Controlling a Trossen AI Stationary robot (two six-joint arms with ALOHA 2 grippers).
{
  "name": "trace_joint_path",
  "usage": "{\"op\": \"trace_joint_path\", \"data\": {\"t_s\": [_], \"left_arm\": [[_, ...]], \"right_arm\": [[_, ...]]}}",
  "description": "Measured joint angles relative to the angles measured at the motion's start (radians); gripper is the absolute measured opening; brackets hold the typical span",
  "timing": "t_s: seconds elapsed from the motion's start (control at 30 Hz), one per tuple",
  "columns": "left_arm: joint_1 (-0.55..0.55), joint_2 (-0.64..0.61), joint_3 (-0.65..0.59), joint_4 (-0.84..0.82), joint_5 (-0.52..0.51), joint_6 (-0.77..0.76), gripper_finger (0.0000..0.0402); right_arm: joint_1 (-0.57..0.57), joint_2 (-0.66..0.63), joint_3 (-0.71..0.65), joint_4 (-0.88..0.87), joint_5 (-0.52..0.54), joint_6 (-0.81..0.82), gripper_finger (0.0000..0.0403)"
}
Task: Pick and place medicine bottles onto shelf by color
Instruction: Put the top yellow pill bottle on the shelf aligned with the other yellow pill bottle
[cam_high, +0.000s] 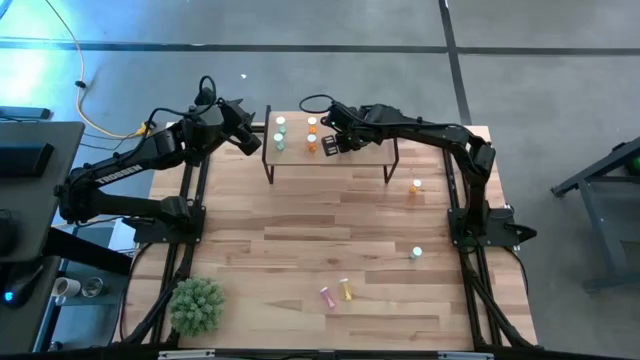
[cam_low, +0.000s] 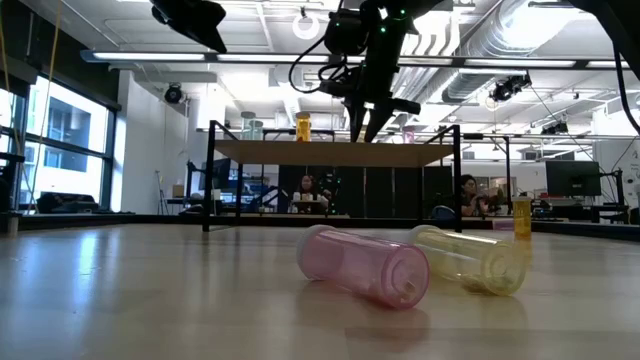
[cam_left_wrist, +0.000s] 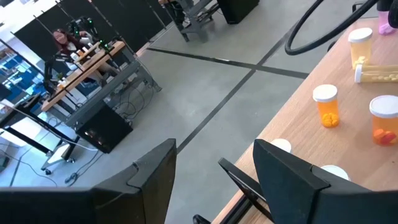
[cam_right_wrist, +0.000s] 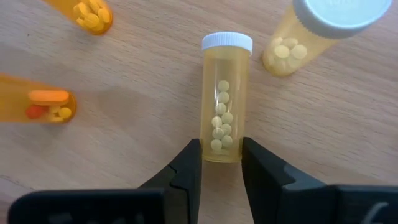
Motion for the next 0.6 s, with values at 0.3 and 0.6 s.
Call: {"op": "trace_joint_path", "data": {"t_s": [0.3,0.6], "left_arm": [[0.000,0.000,0.000,-0.032,0.021,-0.002,0.0202],[0.000,0.000,0.000,-0.037,0.204,-0.109,0.0202]], "right_arm": [[0.021,-0.060,0.000,0.002,0.000,0.008,0.0082],[0.104,-0.176,0.000,0.084,-0.006,-0.055,0.0082]]}}
